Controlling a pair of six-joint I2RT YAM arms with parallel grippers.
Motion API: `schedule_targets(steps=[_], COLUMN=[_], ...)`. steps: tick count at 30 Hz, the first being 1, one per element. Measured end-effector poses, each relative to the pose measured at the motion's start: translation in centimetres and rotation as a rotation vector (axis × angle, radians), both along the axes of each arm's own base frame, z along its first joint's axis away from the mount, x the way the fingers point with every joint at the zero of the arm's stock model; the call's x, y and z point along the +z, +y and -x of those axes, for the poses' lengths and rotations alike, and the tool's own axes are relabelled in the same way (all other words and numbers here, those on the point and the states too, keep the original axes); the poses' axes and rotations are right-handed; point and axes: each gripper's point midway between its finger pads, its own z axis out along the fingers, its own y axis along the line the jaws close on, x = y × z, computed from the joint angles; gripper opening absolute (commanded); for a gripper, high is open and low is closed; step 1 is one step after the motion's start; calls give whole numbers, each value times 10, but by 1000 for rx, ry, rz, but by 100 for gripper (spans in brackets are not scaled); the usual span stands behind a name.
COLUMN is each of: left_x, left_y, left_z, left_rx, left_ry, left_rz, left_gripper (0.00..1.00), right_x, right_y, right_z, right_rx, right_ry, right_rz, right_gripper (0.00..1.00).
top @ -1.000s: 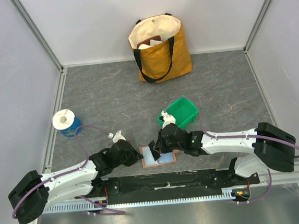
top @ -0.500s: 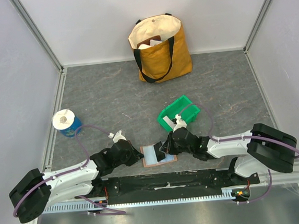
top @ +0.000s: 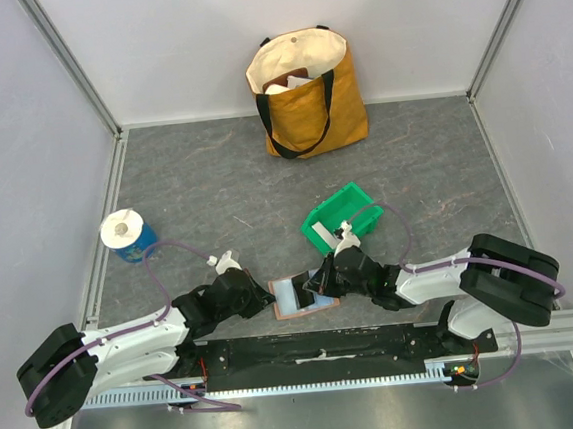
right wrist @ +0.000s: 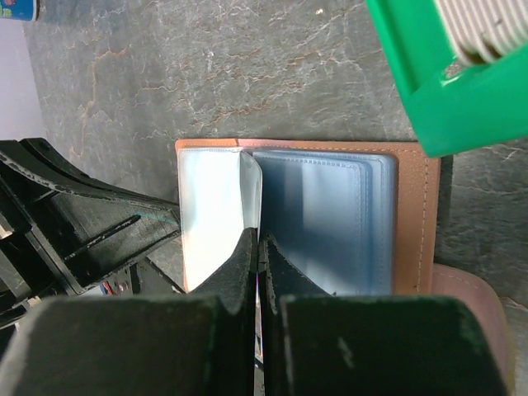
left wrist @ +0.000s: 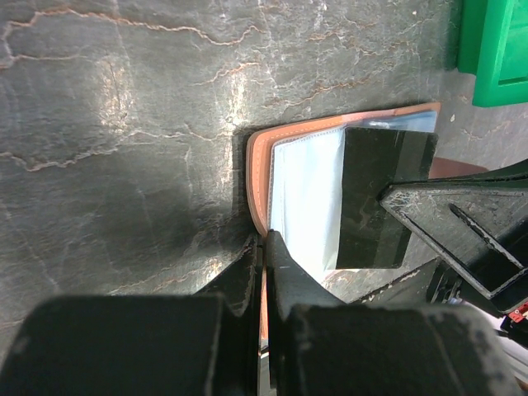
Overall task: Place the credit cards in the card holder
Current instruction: Insert the credit card into the card holder.
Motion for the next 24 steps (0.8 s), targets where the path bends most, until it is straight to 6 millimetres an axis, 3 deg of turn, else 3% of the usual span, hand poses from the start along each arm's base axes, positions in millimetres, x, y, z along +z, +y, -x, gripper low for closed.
schedule_targets(steps=[24], left_x=[0], left_y=[0], left_z=[-1], left_rx=[34], left_ry=[13], left_rz=[23], left_gripper=[2], right_x=[-2], right_y=[3], right_z=[11], right_rx=[20], right_ry=[30], right_rz=[-8], right_gripper=[0])
